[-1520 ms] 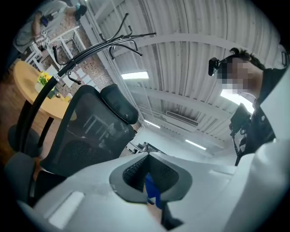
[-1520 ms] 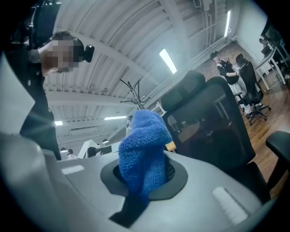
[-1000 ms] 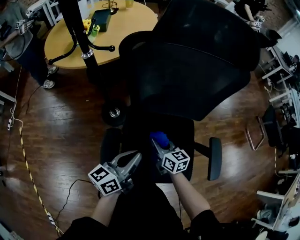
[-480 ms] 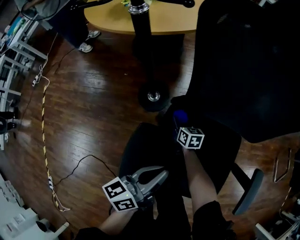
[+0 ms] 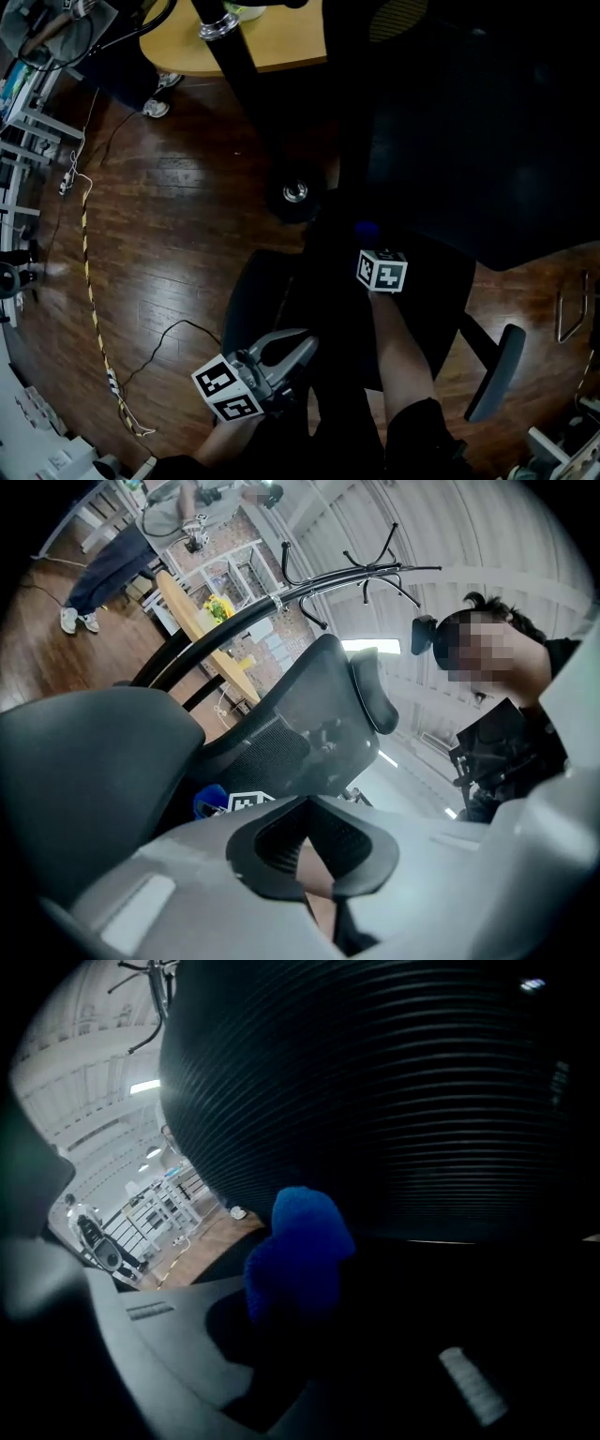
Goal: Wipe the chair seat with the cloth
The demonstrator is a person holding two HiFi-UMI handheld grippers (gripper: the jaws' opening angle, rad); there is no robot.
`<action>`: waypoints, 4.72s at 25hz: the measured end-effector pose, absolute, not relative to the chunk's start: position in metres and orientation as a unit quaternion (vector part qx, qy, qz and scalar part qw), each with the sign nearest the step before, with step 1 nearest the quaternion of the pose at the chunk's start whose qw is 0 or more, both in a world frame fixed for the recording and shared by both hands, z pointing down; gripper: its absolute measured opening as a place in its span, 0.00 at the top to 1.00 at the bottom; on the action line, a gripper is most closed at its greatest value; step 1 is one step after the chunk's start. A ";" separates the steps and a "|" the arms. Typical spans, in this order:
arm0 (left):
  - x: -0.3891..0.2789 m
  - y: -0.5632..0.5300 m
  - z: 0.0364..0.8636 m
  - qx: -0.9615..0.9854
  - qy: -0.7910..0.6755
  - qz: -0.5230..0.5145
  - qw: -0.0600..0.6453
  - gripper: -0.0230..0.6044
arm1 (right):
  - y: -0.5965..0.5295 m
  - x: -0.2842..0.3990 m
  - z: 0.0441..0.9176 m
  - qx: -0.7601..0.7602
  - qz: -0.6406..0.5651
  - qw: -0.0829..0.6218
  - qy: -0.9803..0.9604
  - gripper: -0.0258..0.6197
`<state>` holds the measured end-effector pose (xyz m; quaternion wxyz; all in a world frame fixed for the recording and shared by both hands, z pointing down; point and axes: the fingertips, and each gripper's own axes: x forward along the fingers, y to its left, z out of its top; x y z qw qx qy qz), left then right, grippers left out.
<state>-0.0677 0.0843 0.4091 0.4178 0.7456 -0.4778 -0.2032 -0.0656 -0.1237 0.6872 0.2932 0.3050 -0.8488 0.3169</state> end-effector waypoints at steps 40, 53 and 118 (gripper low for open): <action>-0.042 0.091 0.403 0.771 -0.432 -0.180 0.431 0.98 | -0.058 -0.073 0.639 0.250 0.322 0.245 -0.880 0.91; -0.062 0.111 0.406 0.762 -0.448 -0.186 0.428 0.98 | -0.029 -0.101 0.669 0.254 0.291 0.289 -0.876 0.91; -0.027 0.109 0.408 0.794 -0.426 -0.138 0.410 0.98 | -0.033 0.201 0.686 0.442 0.290 0.350 -0.773 0.91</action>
